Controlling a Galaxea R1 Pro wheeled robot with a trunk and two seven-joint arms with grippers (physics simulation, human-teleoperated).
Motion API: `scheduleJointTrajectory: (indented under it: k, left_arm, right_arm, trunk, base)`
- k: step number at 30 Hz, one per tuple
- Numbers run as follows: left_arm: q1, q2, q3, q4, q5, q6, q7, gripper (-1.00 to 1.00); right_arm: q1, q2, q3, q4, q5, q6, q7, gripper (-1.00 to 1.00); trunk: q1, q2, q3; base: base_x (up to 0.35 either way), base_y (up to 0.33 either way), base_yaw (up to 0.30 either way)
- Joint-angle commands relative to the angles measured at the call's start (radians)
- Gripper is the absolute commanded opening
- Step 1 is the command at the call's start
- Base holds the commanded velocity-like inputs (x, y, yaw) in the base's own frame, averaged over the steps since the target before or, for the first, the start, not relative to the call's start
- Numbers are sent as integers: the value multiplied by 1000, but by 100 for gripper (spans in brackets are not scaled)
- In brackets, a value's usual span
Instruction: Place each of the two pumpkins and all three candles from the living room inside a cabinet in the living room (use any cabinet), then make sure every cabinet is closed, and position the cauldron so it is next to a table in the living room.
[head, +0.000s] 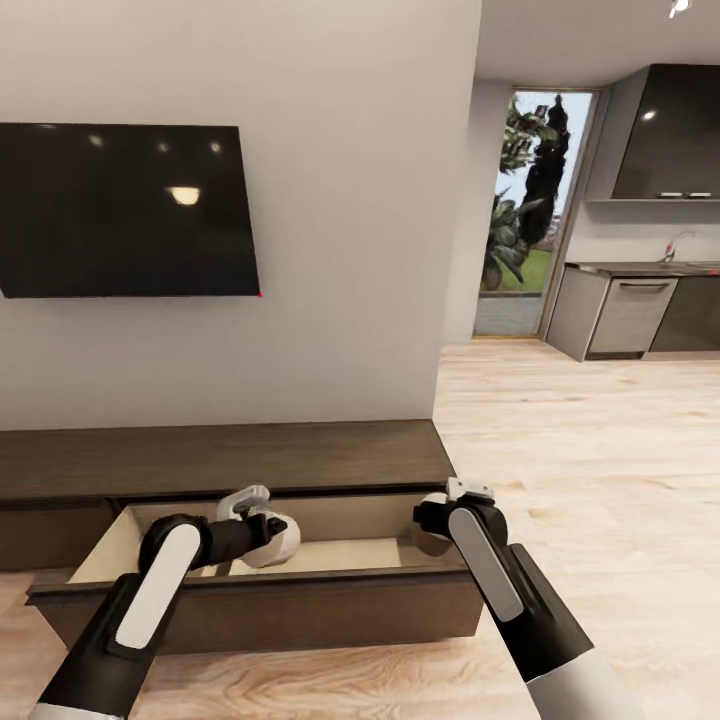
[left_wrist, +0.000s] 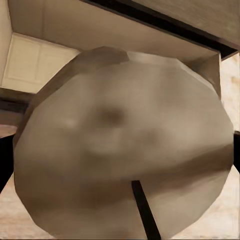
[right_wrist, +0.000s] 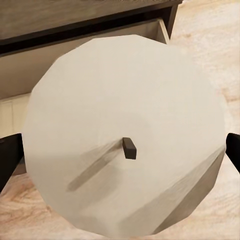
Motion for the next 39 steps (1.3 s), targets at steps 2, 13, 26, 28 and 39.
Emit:
scheduleJointTrajectory:
  k: [2, 13, 26, 28, 39]
  left_arm:
    - [-45, -11, -4, 66, 0, 1, 10, -100]
    - [-176, -27, -4, 250, -56, -5, 12, -100]
    - [-235, -51, -5, 408, -123, -62, 7, -100]
    - [-238, -52, -5, 420, -137, -79, 2, -100]
    - [-239, -51, -43, 428, -145, -105, -6, -100]
  right_arm:
    - [-1, 0, 1, -2, -10, 1, -12, -100]
    - [-1, 0, 1, -15, -4, -1, -13, -100]
    - [-23, 3, 0, 116, -13, 0, -4, -100]
    - [-31, 4, 0, 130, -13, -1, -2, -100]
    - [-38, 3, 2, 132, -1, -12, -1, -100]
  trunk:
    - [0, -1, -1]
    - [0, -1, -1]
    - [0, -1, -1]
    - [0, -1, -1]
    - [0, -1, -1]
  base:
    - [0, 0, 0]
    - [0, 0, 0]
    - [0, 0, 0]
    - [0, 0, 0]
    - [0, 0, 0]
